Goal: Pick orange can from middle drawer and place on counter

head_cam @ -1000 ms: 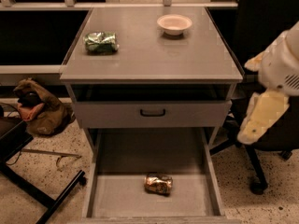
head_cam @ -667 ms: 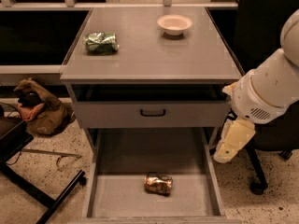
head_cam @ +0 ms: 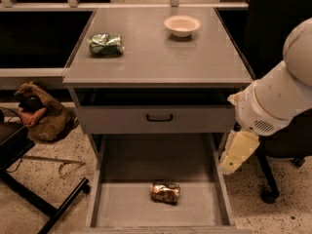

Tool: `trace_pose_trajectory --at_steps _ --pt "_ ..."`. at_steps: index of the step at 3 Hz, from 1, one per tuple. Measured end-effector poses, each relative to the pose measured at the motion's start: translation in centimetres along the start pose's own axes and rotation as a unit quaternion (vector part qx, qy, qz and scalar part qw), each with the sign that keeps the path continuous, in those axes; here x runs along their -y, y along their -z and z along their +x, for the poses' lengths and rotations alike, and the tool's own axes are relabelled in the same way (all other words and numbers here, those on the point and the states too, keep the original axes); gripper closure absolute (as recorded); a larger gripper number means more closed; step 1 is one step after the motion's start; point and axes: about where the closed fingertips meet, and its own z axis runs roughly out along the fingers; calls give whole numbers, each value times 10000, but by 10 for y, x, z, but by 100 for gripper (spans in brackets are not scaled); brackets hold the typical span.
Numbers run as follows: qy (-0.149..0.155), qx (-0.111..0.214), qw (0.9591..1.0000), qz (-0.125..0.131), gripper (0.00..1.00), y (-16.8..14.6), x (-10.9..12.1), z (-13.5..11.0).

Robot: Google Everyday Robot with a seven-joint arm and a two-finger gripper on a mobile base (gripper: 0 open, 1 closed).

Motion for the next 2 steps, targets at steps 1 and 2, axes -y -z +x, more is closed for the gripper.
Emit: trace_pose_trajectory --at_steps 1,2 --pt "-77 270 9993 -233 0 -54 -28 -7" --pt "-137 676 9963 -520 0 -125 -59 -21"
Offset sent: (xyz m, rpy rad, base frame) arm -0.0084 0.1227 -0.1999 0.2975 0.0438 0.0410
